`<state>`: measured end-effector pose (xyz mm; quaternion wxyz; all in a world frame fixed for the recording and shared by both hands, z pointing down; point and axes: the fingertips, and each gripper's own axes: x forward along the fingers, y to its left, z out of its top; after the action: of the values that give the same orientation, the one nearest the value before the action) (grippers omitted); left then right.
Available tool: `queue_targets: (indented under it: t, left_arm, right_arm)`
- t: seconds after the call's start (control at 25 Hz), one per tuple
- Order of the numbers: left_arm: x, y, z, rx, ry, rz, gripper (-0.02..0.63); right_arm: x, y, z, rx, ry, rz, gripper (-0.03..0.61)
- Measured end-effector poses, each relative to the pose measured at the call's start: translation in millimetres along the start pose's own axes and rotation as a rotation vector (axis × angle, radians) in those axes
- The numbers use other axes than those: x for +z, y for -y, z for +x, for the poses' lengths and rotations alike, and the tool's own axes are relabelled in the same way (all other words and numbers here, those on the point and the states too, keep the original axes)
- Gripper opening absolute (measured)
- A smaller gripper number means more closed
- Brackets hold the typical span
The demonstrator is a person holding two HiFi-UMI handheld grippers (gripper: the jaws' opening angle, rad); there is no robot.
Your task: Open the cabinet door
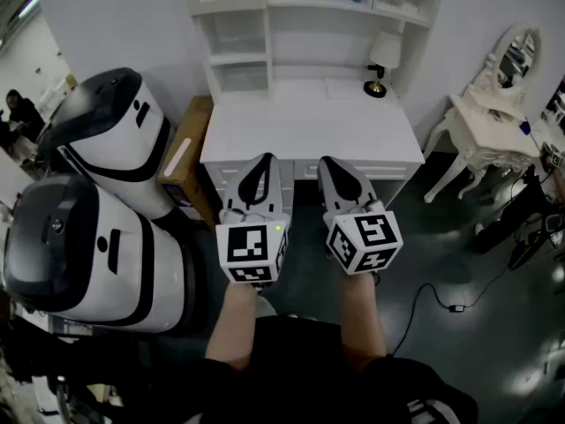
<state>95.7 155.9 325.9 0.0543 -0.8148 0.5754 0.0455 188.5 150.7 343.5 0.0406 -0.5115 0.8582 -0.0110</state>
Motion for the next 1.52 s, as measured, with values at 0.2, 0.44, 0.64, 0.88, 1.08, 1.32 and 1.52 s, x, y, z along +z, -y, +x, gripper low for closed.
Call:
queue_targets:
  t: [0.2,0.44,0.64,0.88,1.08,1.32,1.52]
  left_arm:
    - [-8,0,-9,0.020,-0.023,-0.013,0.014]
    - [-27,-27,-8,0.048,-0.059,-0.010,0.012]
    - [-42,-17,4,0.014,-0.066,-0.056,0.014]
    - [-53,-27,39,-0.008,-0.071,-0.053,0.014]
    - [-61,-58,73,0.012,-0.076,-0.063,0.014]
    - [-62,-111,117,0.069,-0.076,-0.066,0.014]
    - [-65,-151,152,0.102,-0.076,-0.071,0.014]
  right_arm:
    - [2,3,-4,0.019,0.031,0.043,0.020]
    - [-32,-19,13,0.099,-0.023,0.095,0.020]
    - [-20,13,4,0.037,0.050,0.120,0.020]
    - [-40,42,34,0.005,-0.001,0.136,0.020]
    - [-45,35,87,0.074,0.002,0.157,0.020]
    - [-51,27,163,0.151,-0.032,0.170,0.020]
    - [-52,27,216,0.185,-0.036,0.176,0.020]
